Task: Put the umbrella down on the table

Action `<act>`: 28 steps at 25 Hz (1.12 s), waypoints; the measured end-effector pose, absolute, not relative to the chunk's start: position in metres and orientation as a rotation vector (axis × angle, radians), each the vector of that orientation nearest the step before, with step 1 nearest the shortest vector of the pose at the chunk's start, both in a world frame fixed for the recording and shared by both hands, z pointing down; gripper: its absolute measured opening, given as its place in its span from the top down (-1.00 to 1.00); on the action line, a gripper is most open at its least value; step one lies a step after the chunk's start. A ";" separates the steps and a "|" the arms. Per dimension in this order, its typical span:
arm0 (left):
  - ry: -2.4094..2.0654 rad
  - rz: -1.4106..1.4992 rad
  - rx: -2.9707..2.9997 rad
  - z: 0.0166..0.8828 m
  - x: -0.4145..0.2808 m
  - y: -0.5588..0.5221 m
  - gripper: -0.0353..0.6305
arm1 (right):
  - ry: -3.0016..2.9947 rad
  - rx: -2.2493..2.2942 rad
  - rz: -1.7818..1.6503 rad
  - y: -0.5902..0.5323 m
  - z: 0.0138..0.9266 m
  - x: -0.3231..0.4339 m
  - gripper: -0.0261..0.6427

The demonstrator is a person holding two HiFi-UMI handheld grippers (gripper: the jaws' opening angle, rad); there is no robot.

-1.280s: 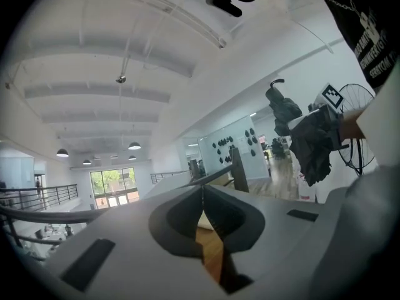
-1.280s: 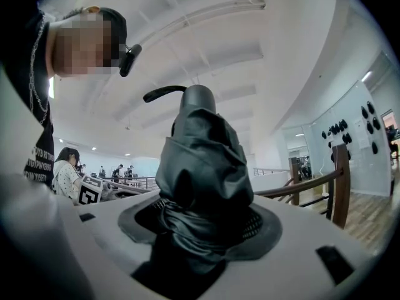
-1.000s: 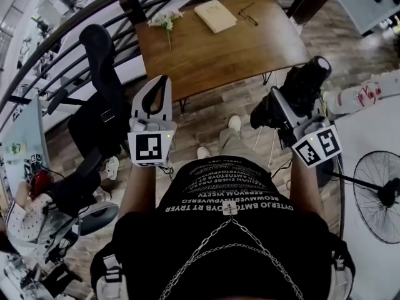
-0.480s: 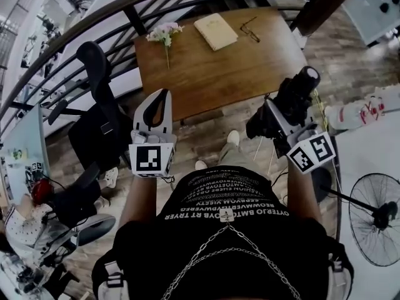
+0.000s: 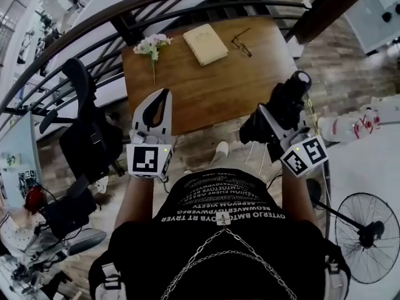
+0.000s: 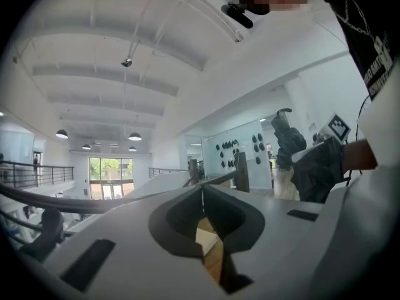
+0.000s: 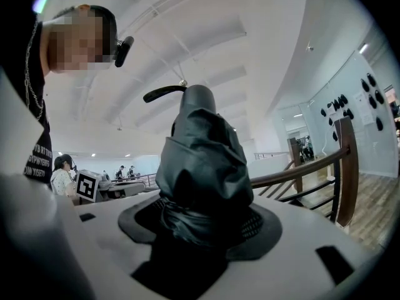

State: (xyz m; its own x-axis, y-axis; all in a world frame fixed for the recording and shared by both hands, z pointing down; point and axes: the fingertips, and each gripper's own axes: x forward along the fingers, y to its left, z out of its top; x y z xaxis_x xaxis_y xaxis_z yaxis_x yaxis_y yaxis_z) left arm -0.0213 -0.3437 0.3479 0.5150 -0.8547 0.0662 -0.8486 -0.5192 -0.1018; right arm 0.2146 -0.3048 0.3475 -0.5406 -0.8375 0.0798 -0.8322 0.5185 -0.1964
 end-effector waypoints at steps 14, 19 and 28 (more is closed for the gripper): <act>1.805 -0.104 -2.537 0.341 0.004 -0.402 0.80 | 2.847 -1.277 -0.477 -0.384 0.382 0.254 0.09; 1.843 -0.168 -2.531 0.351 0.007 -0.411 0.80 | 2.851 -1.243 -0.600 -0.416 0.407 0.252 0.09; 1.895 -0.191 -2.531 0.362 -0.018 -0.450 0.80 | 2.916 -1.255 -0.829 -0.459 0.484 0.218 0.09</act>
State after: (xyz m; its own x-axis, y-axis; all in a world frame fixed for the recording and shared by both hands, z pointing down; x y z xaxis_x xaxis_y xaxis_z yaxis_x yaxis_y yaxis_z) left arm -0.0178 -0.4504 0.3624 0.2771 -0.9543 0.1118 -0.9574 -0.2841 -0.0515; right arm 0.2176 -0.4586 0.4843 -0.6991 -0.6413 0.3164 -0.7118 0.5818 -0.3936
